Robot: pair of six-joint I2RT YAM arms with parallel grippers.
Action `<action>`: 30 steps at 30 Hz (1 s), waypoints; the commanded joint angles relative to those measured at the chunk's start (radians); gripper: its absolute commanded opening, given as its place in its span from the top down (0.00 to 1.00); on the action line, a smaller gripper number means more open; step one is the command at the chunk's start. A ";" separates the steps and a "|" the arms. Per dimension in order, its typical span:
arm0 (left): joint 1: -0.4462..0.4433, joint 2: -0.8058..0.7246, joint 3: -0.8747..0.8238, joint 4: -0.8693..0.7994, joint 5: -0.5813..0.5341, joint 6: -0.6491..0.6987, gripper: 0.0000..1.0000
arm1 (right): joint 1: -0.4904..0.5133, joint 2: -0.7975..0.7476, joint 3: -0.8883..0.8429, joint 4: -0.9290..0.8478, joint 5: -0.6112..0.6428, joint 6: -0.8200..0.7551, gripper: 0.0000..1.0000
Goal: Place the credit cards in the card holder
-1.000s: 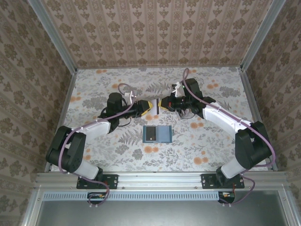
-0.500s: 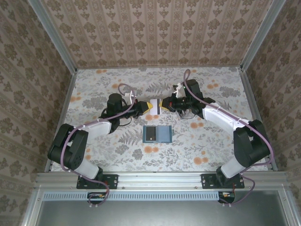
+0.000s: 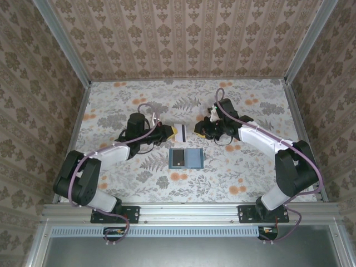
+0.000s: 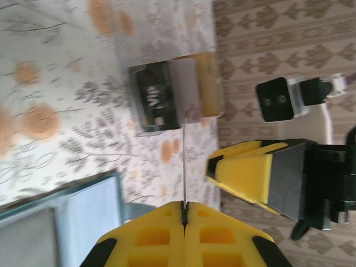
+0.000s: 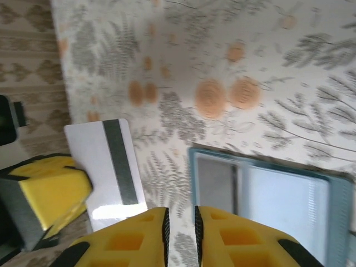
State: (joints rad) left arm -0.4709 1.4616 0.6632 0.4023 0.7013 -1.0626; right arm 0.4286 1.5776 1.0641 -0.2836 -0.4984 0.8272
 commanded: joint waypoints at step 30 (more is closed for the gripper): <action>-0.163 0.049 -0.071 -0.167 -0.216 0.214 1.00 | 0.168 0.218 0.001 -0.328 0.422 -0.047 0.90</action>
State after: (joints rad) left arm -0.6281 1.4960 0.6121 0.1986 0.4992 -0.8623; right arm 0.6003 1.7706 1.0698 -0.5919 -0.1032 0.7876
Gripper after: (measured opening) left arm 0.047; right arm 0.108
